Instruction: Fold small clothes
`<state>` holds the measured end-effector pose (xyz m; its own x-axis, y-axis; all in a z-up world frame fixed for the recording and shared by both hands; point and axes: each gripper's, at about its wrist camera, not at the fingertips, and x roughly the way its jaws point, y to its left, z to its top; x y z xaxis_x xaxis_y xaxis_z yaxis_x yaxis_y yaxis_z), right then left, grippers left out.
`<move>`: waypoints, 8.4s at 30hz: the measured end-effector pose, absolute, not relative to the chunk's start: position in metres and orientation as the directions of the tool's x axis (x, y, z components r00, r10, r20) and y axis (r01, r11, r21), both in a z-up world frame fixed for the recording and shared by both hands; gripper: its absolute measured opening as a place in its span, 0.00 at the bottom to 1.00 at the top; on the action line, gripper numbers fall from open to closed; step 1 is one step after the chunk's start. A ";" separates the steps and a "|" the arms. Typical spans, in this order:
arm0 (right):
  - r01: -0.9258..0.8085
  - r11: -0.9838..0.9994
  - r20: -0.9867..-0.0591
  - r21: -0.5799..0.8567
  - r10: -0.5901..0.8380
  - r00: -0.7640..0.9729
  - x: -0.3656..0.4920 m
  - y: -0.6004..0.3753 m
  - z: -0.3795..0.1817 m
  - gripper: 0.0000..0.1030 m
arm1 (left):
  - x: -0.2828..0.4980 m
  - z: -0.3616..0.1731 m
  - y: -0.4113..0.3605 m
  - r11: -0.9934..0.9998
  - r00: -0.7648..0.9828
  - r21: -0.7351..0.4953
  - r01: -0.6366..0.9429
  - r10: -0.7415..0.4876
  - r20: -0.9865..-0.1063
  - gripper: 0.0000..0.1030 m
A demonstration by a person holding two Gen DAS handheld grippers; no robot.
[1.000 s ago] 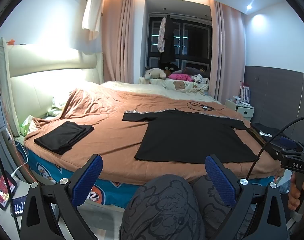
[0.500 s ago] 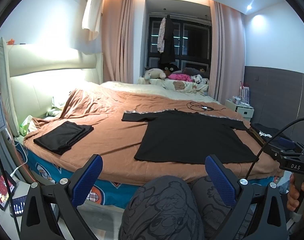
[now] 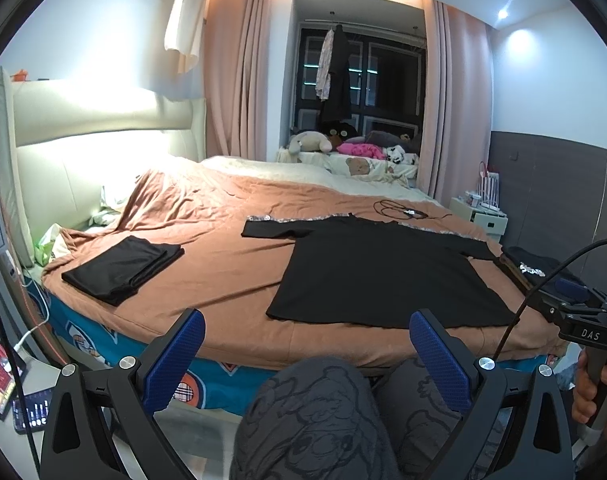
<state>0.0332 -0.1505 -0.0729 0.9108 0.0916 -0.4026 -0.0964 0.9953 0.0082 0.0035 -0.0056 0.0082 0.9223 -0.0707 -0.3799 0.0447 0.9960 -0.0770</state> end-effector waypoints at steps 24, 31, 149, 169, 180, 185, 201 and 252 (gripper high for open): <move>-0.160 0.987 -0.473 0.013 0.147 0.869 0.145 -0.168 -0.041 1.00 | 0.114 0.014 0.004 0.999 0.876 -0.033 -0.010 -0.007 -0.483 1.00; -0.135 0.990 -0.493 0.036 0.135 0.859 0.177 -0.164 -0.051 1.00 | 0.149 0.009 0.010 1.000 0.859 -0.029 0.005 -0.019 -0.511 1.00; -0.041 0.944 -0.757 0.327 0.288 0.587 0.774 -0.078 -0.187 0.31 | 0.822 -0.179 0.173 0.986 0.503 -0.111 -0.121 -0.036 -0.864 0.04; -0.053 0.878 -0.736 0.476 0.430 0.523 0.784 -0.063 -0.205 0.23 | 0.811 -0.049 0.138 0.972 0.657 -0.233 -0.028 -0.158 -0.737 0.03; -0.013 0.864 -0.707 0.503 0.420 0.568 0.754 -0.108 -0.155 0.69 | 0.794 -0.009 0.062 0.960 0.633 -0.261 0.105 -0.267 -0.727 0.03; 0.009 0.868 -0.709 0.497 0.400 0.581 0.732 -0.145 -0.143 0.69 | 0.788 0.002 0.020 0.947 0.618 -0.275 0.166 -0.317 -0.720 0.03; 0.105 0.894 -0.730 0.436 0.283 0.622 0.667 -0.220 -0.098 0.69 | 0.766 -0.016 -0.103 0.901 0.504 -0.340 0.271 -0.434 -0.747 0.03; 0.106 0.892 -0.769 0.439 0.312 0.557 0.642 -0.184 -0.126 0.03 | 0.730 -0.176 0.020 0.941 0.323 -0.327 0.092 -0.338 -0.884 0.33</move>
